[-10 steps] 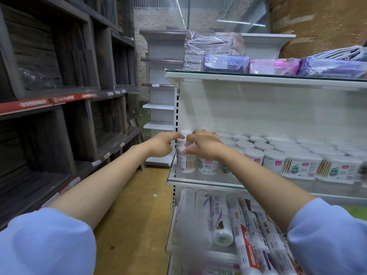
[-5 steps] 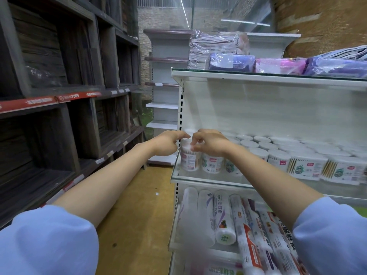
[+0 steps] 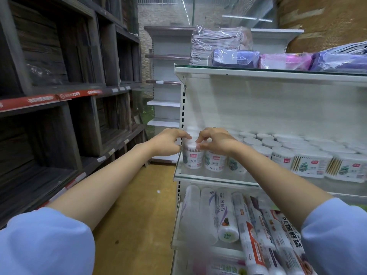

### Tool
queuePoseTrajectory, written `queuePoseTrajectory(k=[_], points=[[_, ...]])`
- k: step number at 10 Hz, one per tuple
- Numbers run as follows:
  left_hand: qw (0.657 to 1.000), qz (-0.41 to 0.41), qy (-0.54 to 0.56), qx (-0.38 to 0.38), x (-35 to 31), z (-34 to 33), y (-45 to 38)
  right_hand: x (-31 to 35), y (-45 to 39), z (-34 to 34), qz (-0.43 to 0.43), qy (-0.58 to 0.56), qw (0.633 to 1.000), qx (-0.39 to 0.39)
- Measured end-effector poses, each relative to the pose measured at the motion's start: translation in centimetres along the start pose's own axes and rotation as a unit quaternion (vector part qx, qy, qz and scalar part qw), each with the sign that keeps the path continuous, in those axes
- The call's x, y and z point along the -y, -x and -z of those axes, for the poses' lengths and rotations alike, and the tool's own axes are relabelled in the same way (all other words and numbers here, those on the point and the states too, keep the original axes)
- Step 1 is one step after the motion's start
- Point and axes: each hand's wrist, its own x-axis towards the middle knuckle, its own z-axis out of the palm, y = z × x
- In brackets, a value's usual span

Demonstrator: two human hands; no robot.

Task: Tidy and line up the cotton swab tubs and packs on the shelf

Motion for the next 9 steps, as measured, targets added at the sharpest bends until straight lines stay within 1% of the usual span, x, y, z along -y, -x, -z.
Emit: queuePoseTrajectory(k=[1,3,4,5,6,7,8,9], points=[[0.999,-0.021,-0.021,-0.018,-0.2,-0.2,-0.2,-0.5,0.2,0.3,-0.024,-0.027,0.999,0.019],[0.995,-0.045,-0.071,-0.054,-0.5,-0.6,-1.0,-2.4,1.3,1.9,-0.060,-0.010,0.998,-0.016],[0.994,-0.030,-0.082,-0.064,-0.8,-0.9,-1.2,-3.2,1.8,2.0,-0.070,-0.021,0.997,-0.015],[0.995,-0.017,-0.075,-0.067,-1.1,-1.0,-1.0,-3.9,2.2,2.2,-0.056,-0.029,0.998,-0.026],[0.993,-0.014,-0.073,-0.088,-2.2,-1.3,-0.4,-4.2,3.6,3.1,-0.038,-0.054,0.997,-0.041],[0.992,-0.014,-0.054,-0.118,-4.1,-1.4,-0.3,-4.7,5.2,4.2,-0.024,-0.048,0.997,-0.061],[0.988,0.028,0.070,-0.138,-6.6,-2.0,-0.5,-5.6,7.5,5.6,-0.034,-0.068,0.994,-0.081],[0.969,0.054,0.178,-0.162,-9.8,-2.9,-0.8,-6.4,10.1,7.2,-0.035,-0.125,0.984,-0.118]])
